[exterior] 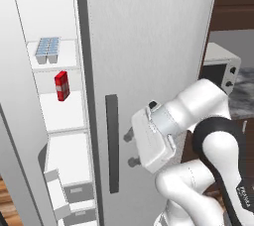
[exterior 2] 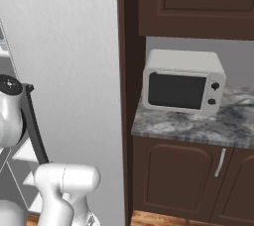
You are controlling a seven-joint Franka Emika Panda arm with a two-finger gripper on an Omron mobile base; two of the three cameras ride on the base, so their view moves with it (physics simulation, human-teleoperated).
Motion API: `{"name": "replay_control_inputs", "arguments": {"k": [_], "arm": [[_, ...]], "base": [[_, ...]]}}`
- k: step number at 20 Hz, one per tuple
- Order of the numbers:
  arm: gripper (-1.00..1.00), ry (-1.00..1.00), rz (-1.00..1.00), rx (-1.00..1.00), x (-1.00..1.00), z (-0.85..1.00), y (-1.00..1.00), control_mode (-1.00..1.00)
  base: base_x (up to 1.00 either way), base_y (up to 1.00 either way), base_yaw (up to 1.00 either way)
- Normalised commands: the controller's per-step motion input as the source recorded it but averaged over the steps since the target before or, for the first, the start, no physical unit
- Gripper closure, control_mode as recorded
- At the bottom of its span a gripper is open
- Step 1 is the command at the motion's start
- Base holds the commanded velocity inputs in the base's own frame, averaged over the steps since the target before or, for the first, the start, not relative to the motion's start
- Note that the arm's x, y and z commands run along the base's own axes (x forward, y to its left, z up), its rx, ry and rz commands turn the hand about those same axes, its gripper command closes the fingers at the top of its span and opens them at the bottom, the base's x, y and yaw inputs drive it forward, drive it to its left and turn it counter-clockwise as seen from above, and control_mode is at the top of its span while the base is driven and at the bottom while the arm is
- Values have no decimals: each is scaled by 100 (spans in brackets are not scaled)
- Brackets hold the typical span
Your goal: Open the freezer door, pick up the ice cube tray from the freezer, and place it on the dining counter.
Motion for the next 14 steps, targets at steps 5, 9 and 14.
{"name": "replay_control_inputs", "arguments": {"k": [5,9,14], "arm": [[-100,-1,26,4,21,-35,83,-100],[-100,-1,17,7,1,-9,82,-100],[-100,0,7,11,16,-1,64,-100]], "base": [[0,0,0],[0,0,0],[0,0,0]]}}
